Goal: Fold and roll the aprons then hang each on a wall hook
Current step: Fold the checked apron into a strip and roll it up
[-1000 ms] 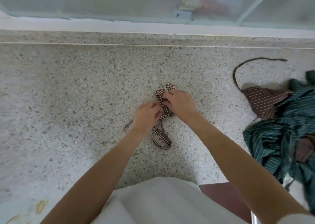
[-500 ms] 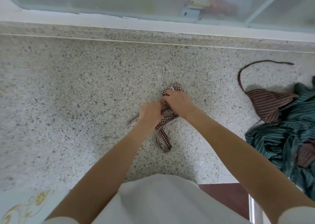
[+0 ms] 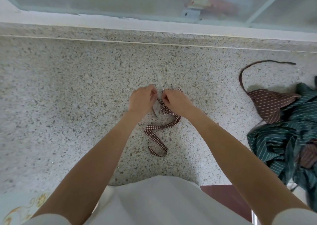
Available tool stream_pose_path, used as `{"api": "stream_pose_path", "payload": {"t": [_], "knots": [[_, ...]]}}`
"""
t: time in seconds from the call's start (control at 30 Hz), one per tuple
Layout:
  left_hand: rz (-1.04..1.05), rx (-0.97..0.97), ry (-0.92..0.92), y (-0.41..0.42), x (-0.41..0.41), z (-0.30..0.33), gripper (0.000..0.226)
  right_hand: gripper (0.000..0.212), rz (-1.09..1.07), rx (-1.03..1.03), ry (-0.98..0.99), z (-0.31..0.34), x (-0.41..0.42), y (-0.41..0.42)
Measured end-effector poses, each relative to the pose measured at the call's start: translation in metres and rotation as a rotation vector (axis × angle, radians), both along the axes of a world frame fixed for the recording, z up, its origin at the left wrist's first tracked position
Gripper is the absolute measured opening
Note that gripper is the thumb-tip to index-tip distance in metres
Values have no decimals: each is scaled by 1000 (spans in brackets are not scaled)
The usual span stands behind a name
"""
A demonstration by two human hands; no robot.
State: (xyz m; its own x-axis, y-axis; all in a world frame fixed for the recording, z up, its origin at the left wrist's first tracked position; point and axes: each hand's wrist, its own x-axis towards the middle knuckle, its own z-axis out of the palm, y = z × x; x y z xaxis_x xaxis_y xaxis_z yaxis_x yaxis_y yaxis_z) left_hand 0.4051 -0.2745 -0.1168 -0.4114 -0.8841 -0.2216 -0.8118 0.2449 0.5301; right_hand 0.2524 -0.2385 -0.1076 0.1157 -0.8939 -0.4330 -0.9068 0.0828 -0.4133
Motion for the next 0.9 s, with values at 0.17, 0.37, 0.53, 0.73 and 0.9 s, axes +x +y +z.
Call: {"api": "stream_pose_path", "payload": {"t": [0.17, 0.37, 0.53, 0.73, 0.9], "knots": [[207, 324, 284, -9, -5, 15, 7, 24, -62, 24, -83, -5, 1, -1], [245, -177, 394, 1, 2, 14, 18, 25, -349, 6, -310, -4, 8, -1], [-11, -324, 324, 14, 13, 0, 9, 26, -609, 177, -653, 9, 8, -1], [86, 245, 314, 10, 6, -9, 19, 17, -422, 138, -576, 7, 3, 3], [-41, 238, 246, 7, 8, -14, 16, 3, -201, -68, -345, 3, 6, 6]]}}
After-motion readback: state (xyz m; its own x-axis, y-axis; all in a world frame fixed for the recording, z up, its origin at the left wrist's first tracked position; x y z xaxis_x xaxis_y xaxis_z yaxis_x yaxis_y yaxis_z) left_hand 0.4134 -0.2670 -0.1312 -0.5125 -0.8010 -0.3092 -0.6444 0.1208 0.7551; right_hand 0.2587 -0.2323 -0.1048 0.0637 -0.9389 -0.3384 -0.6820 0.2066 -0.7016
